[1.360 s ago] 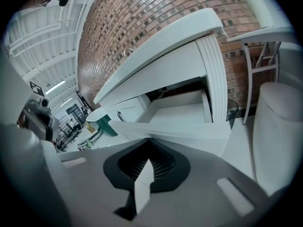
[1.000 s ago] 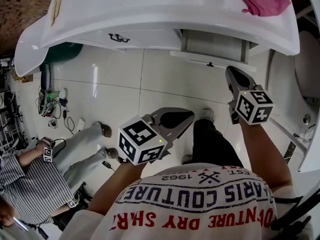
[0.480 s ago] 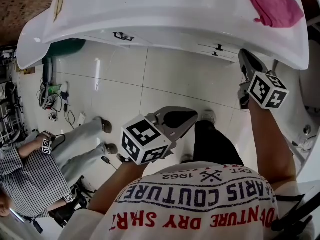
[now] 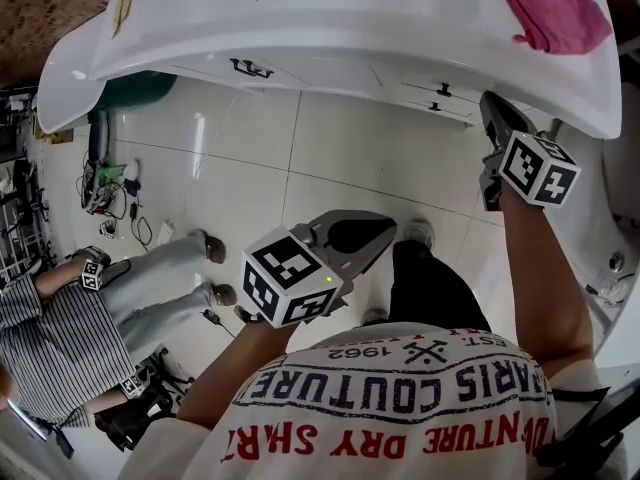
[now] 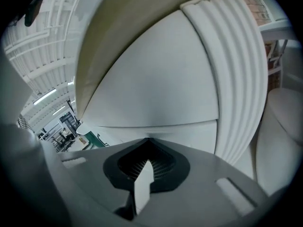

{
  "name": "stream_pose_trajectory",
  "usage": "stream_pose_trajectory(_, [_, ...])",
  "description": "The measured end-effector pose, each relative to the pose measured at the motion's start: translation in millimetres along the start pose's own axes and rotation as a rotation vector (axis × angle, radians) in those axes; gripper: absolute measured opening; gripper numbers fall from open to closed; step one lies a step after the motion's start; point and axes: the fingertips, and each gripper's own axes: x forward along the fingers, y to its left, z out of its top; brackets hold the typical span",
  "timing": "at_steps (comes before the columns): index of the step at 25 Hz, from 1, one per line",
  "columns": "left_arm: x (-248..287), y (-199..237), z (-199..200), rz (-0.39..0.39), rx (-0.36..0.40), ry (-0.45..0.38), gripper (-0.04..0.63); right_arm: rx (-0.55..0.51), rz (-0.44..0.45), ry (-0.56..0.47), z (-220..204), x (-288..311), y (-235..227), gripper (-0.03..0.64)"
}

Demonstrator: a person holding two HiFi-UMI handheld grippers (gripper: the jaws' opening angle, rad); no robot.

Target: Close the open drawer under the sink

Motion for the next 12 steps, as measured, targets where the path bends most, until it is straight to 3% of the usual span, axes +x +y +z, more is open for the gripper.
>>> stream_pose_trajectory(5, [-4, -22, -2, -0.005, 0.018, -0.022, -0.006, 0.039, 0.044, -0.031, 9, -26, 7, 0.008])
stream_pose_trajectory(12, [-11, -63, -2, -0.051, 0.072, -0.086, -0.006, -0.105, 0.209, 0.022, -8, -110, 67, 0.008])
